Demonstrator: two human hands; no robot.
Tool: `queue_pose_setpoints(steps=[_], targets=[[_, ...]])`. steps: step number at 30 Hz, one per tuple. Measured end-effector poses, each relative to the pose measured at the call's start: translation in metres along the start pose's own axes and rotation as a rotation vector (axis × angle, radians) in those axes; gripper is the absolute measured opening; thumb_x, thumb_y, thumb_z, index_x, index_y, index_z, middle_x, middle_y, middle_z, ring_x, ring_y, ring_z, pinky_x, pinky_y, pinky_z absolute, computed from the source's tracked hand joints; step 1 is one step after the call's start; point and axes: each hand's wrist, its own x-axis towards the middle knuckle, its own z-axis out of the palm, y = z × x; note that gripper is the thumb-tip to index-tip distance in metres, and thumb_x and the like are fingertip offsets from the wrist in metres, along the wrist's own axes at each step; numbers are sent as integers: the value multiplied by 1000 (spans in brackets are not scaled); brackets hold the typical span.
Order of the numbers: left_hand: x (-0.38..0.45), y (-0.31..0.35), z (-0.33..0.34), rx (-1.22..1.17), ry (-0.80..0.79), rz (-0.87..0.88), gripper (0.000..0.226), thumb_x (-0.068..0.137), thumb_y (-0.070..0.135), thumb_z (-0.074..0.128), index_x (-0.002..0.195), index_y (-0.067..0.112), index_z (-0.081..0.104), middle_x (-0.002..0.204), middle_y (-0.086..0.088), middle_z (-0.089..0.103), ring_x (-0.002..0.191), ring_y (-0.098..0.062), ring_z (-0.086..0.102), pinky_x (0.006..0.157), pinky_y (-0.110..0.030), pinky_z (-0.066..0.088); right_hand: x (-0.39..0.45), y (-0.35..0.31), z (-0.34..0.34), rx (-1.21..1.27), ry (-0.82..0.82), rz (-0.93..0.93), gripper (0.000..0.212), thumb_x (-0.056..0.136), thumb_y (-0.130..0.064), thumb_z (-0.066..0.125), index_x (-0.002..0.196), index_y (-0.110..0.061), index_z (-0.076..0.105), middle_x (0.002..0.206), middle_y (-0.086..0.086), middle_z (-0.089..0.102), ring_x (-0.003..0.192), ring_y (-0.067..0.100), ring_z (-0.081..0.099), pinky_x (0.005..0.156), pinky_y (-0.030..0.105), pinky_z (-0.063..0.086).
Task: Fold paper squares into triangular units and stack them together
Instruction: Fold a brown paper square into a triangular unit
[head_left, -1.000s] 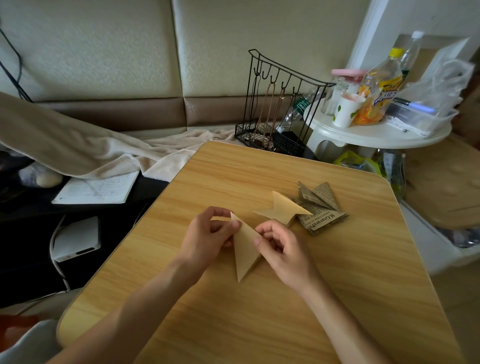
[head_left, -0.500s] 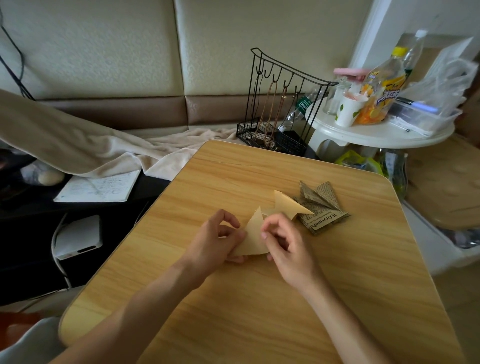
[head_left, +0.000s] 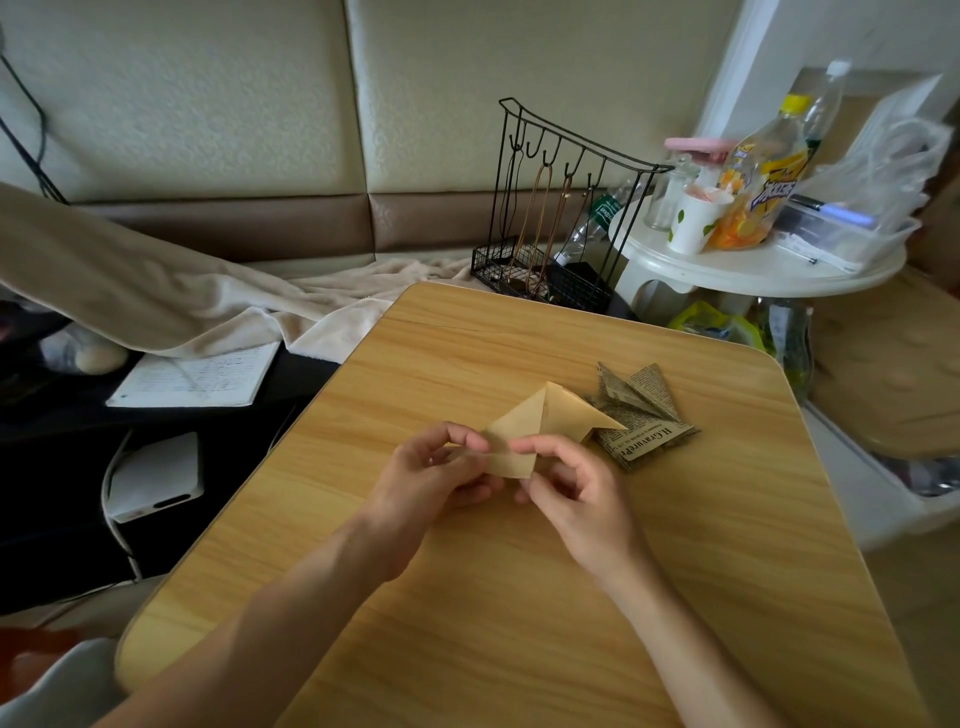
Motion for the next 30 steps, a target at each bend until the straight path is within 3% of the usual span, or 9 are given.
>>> queue_pose_setpoints(steps=[4,9,12,15,17,19,22,25,30], targets=[[2,3,-2,23,67,9,6,95,1,66,99,2,70,91,-11,72,83,-22,73,78,-29,62,0,-1,0,-36,-35,-28,39,92,-1,65,106,-36,74,73,-5,71,72,9,71,67,14,46],[2,3,-2,169,66,52,10,95,5,69,102,11,71,85,-7,75,82,-21,75,75,-28,62,0,0,-2,-23,19,-51,27,91,-15,53,102,-28,74,70,25,59,77,17,73,66,22,44],[3,2,-4,261,121,78,22,93,4,68,107,20,65,86,-8,74,78,-21,76,74,-34,64,1,-1,-1,1,68,-60,19,94,-31,60,109,-22,67,87,9,66,81,16,69,70,27,50],[3,3,-8,635,44,208,29,88,8,65,105,31,62,85,0,72,75,-18,72,68,-36,61,1,-1,-1,-42,149,-61,42,88,-51,64,123,-28,58,108,-15,65,95,11,65,78,20,50],[2,3,-8,763,-39,253,31,84,11,65,105,34,61,82,5,71,71,-14,66,65,-35,54,0,-3,-1,-93,146,-68,49,88,-54,65,129,-28,58,110,-14,67,100,14,65,84,19,49],[2,1,-7,799,-77,262,31,82,16,65,107,33,60,82,6,71,70,-12,63,64,-34,51,0,-3,-1,-153,124,-85,40,90,-47,68,123,-24,65,103,-12,70,100,14,66,87,21,49],[4,-1,-7,763,-67,255,33,83,19,66,113,32,58,83,4,72,71,-13,65,64,-36,53,1,-3,0,-247,66,-117,6,94,-26,71,96,-21,75,93,-12,71,96,12,67,82,29,51],[7,-4,-8,638,47,215,36,86,15,69,116,30,57,87,4,74,72,-11,67,65,-32,56,1,-3,-1,-306,50,-147,12,92,-12,73,83,-19,74,87,-10,67,89,14,65,77,30,50],[10,-8,-7,250,184,111,42,90,18,76,124,27,54,94,-4,73,78,-11,70,73,-26,59,2,-4,1,-295,30,-173,14,86,-1,77,80,-13,76,88,-6,67,88,14,66,78,26,50]])
